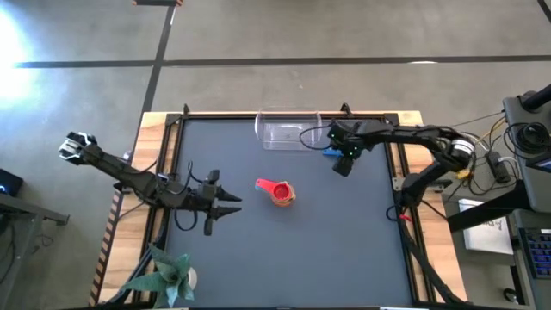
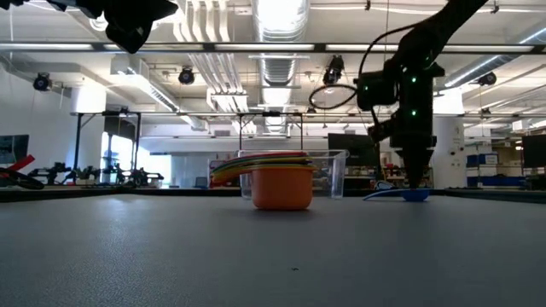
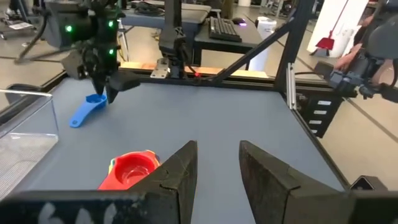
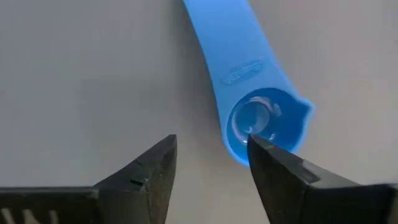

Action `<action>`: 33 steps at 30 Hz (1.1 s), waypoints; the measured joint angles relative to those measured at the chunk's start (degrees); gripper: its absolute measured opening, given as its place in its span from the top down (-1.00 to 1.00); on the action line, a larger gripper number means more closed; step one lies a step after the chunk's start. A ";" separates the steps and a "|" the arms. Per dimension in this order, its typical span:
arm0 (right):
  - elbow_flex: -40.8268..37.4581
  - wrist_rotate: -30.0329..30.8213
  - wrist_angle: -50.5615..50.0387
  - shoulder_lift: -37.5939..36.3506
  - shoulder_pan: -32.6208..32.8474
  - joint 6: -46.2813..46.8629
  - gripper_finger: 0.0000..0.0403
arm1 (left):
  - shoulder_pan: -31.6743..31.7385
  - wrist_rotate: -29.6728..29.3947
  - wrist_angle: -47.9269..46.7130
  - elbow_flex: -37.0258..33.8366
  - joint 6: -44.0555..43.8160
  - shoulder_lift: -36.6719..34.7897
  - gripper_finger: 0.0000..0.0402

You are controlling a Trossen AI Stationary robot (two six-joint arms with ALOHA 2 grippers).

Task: Nest measuring cups in basket
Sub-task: Stack the blue measuring cup on top of the red measuring cup

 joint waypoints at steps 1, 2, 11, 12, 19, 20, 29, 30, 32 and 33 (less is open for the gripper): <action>0.00 0.76 0.18 1.10 0.00 -0.02 0.03 | 0.01 0.00 -0.02 -0.04 0.00 0.09 0.49; 0.00 1.77 0.40 2.12 -0.04 -0.06 0.02 | 0.01 -0.01 -0.03 -0.04 0.00 0.19 0.49; 0.20 4.61 1.70 7.74 -2.56 0.29 0.25 | -0.01 -0.02 -0.02 -0.04 -0.20 0.29 0.49; 0.17 4.33 1.80 7.73 -2.58 0.38 0.33 | -0.01 -0.02 -0.04 -0.04 -0.21 0.29 0.49; -0.18 3.25 2.03 1.96 -1.89 5.49 0.92 | 0.01 -0.10 -0.02 -0.04 -0.82 0.30 0.49; -0.09 2.74 2.05 0.53 -1.35 6.72 0.93 | 0.01 -0.09 -0.01 -0.04 -1.09 0.29 0.49; -0.13 -2.91 6.97 -14.33 10.02 22.48 0.95 | 0.01 -3.33 0.17 -0.04 -4.21 0.29 0.49; -0.19 -2.78 8.57 -15.79 12.10 23.71 0.95 | 0.01 -4.07 0.16 -0.04 -4.62 0.29 0.49; 0.00 -0.38 13.04 -18.25 16.43 26.96 0.95 | 0.01 -4.94 0.21 -0.09 -5.12 0.43 0.49; 0.04 0.98 14.68 -19.03 18.72 28.36 0.95 | 0.01 -5.12 0.25 -0.26 -5.54 0.49 0.49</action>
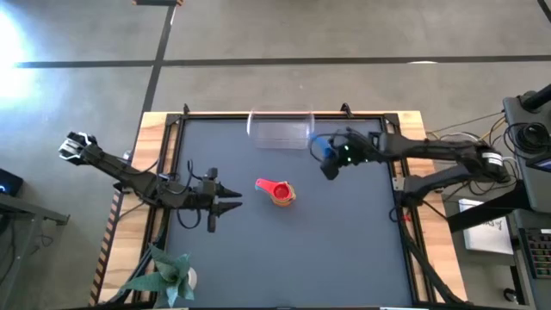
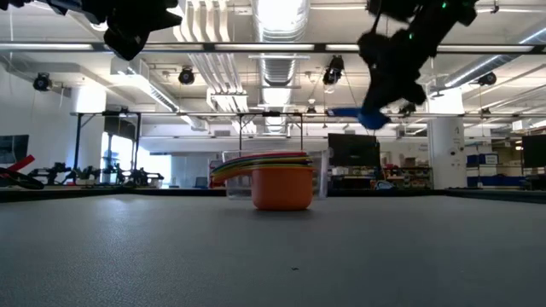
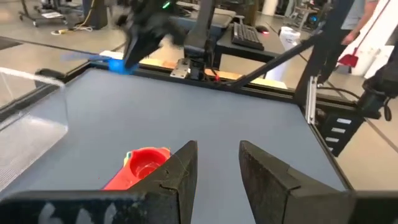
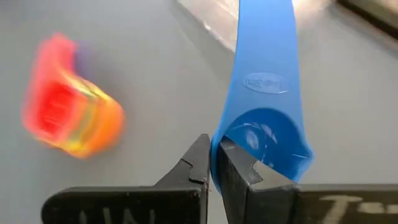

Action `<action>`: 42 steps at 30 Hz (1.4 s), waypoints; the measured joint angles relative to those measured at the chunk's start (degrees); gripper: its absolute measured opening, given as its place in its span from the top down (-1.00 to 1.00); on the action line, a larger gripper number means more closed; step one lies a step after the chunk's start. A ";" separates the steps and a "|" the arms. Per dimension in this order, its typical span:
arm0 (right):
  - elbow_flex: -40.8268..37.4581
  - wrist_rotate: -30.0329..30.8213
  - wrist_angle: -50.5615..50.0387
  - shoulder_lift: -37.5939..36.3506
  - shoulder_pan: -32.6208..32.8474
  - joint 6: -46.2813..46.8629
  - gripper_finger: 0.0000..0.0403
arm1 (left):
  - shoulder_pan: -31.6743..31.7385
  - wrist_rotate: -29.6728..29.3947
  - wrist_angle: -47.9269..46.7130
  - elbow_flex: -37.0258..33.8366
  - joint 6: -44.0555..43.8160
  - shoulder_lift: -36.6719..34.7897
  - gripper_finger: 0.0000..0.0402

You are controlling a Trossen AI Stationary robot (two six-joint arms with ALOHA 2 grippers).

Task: Nest measuring cups in basket
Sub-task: Stack the blue measuring cup on top of the red measuring cup

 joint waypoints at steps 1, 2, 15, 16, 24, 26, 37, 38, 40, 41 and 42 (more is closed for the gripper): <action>-0.02 1.08 1.53 -0.60 2.10 1.00 0.95 | 0.00 -0.06 -0.07 -0.26 -0.19 0.09 0.49; -0.04 1.91 3.37 -0.81 4.04 1.84 0.95 | 0.00 -0.06 -0.06 -0.50 -0.20 0.13 0.49; 7.92 7.55 14.49 10.96 16.21 4.84 0.96 | 0.00 -0.15 2.17 -3.02 -0.29 -0.19 0.49; 9.86 7.54 14.19 13.40 16.74 4.24 0.96 | 0.00 -0.15 2.16 -2.97 -0.03 -0.50 0.49; 29.25 7.09 0.38 30.98 19.55 2.67 0.96 | -0.37 -1.61 1.97 -6.85 0.94 -5.91 0.49; 33.05 7.19 -3.04 34.05 19.88 2.87 0.96 | -0.37 -1.79 2.76 -9.03 0.48 -8.58 0.49; 41.01 7.03 -12.89 43.18 19.97 5.02 0.95 | -0.37 -1.22 5.67 -15.02 -0.10 -19.10 0.49; 41.01 7.01 -12.75 43.24 19.97 5.36 0.94 | -0.37 -1.18 5.53 -15.12 -0.12 -19.30 0.49; 41.03 6.34 -13.15 42.99 19.97 6.10 0.93 | -0.37 -1.04 5.49 -15.17 -0.10 -19.32 0.49; 41.03 5.80 -13.23 42.97 19.95 6.26 0.92 | -0.37 -1.05 5.51 -15.17 -0.10 -19.29 0.49; 41.03 5.56 -13.07 42.97 19.95 6.46 0.91 | -0.37 -1.03 5.49 -15.17 -0.10 -19.25 0.49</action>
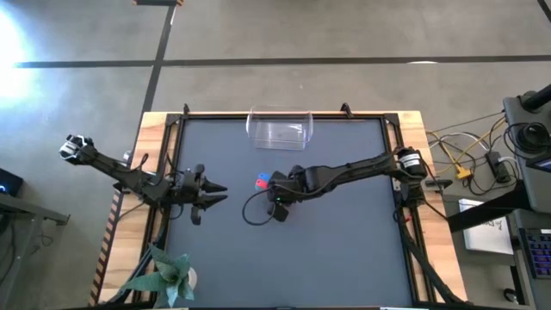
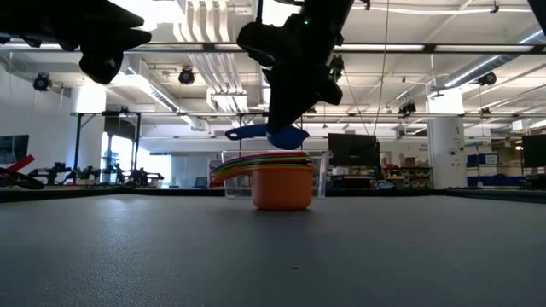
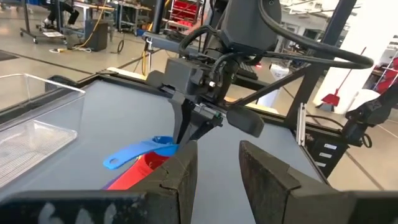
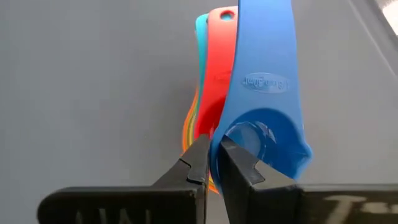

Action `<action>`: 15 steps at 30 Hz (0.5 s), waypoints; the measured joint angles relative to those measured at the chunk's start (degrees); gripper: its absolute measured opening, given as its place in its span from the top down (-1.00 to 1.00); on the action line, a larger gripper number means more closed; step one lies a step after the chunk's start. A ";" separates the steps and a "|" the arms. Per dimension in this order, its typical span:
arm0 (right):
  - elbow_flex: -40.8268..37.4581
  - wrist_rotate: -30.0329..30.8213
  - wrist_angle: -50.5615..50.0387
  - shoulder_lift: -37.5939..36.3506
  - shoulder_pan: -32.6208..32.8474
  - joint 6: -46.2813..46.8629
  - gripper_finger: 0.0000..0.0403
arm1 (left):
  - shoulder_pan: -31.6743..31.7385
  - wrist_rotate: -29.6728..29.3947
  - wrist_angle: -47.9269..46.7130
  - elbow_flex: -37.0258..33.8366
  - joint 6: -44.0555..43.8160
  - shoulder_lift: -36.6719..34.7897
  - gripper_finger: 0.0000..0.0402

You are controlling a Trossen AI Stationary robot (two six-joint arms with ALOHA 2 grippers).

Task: Nest measuring cups in basket
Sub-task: Stack the blue measuring cup on top of the red measuring cup, then put the stacked measuring cups into the transparent bin

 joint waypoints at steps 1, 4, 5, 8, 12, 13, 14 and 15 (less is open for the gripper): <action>0.00 -0.02 -0.02 0.00 0.02 0.04 0.89 | 0.00 0.03 -0.01 0.01 0.00 0.04 0.49; 0.00 -0.15 -0.23 0.00 0.02 0.03 0.81 | 0.00 0.08 -0.01 0.11 0.00 0.06 0.49; 0.00 -0.15 -0.24 0.00 0.02 0.02 0.78 | 0.00 0.09 -0.01 0.11 -0.02 0.03 0.49; -0.11 -0.11 -0.30 0.00 0.00 -0.11 0.65 | 0.00 0.32 0.00 0.11 -0.65 0.06 0.49; -0.11 0.03 -0.53 -0.10 0.02 -1.00 0.47 | 0.00 1.62 0.17 0.13 -1.36 0.52 0.49; -0.11 0.03 -0.71 -0.25 0.02 -1.37 0.44 | 0.00 1.77 0.16 0.13 -1.56 0.80 0.49; -0.11 0.03 -0.82 -0.50 0.03 -1.87 0.40 | 0.00 2.30 0.20 0.13 -1.68 1.21 0.49; -0.11 0.05 -0.81 -0.89 0.15 -2.54 0.37 | 0.00 2.94 0.21 0.14 -1.70 1.75 0.49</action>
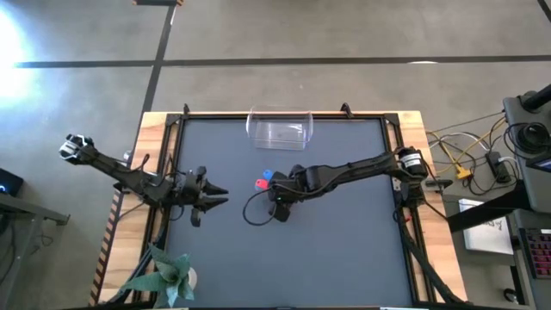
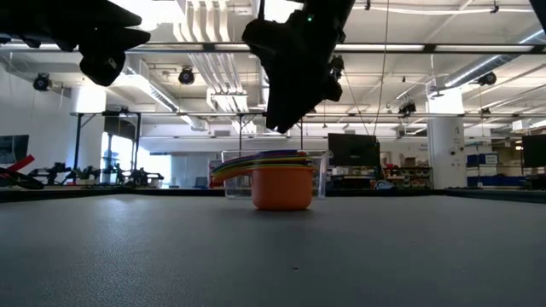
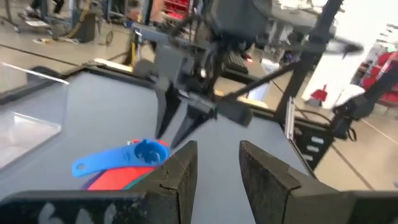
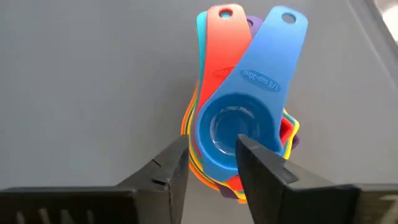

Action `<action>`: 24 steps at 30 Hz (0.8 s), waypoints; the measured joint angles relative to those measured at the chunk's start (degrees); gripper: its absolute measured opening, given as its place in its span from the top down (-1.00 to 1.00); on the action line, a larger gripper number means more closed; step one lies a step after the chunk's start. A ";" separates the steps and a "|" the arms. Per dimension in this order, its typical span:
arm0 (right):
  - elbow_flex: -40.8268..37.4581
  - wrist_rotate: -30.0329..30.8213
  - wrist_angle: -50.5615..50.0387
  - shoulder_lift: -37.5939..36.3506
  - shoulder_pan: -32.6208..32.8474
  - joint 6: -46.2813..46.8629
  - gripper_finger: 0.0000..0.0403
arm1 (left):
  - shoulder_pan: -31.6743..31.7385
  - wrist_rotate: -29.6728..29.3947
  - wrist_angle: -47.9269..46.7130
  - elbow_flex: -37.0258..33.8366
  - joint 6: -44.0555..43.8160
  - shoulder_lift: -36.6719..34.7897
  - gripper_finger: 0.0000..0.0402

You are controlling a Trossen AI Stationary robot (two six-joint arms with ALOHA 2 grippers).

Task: Nest measuring cups in basket
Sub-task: Put the stacked measuring cups into the transparent bin

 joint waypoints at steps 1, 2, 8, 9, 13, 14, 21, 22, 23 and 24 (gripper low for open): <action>0.00 0.15 -0.08 -0.73 0.23 -0.47 0.35 | 0.00 0.24 0.00 0.01 -0.06 0.66 0.49; -0.15 0.71 0.02 -1.64 0.64 -0.94 0.33 | 0.00 0.33 -0.04 0.04 -0.26 1.44 0.49; -2.07 10.53 0.25 -8.03 4.46 -2.39 0.31 | 0.54 0.29 -6.26 7.49 2.71 8.91 0.49; -2.91 12.02 0.22 -9.10 5.05 -2.38 0.32 | 0.89 0.24 -9.85 10.07 3.64 10.73 0.49; -8.09 16.90 2.09 -14.06 7.17 -1.74 0.35 | 3.46 -0.27 -25.34 21.73 7.62 19.38 0.49; -9.81 17.54 3.16 -15.48 7.57 -1.59 0.35 | 4.38 -0.27 -28.39 24.35 8.71 21.75 0.48; -22.71 18.51 14.18 -25.14 9.55 -1.10 0.34 | 10.61 5.19 -47.85 41.46 15.79 37.37 0.17; -24.34 18.52 15.06 -26.51 9.80 -0.68 0.33 | 11.16 5.77 -50.27 43.89 16.89 39.53 0.09; -26.00 18.48 15.81 -27.76 10.02 -0.36 0.33 | 11.51 5.94 -52.07 46.11 18.15 41.70 0.00; -27.61 18.50 16.73 -28.88 10.20 -0.12 0.32 | 11.90 5.93 -53.75 48.16 19.54 43.81 -0.09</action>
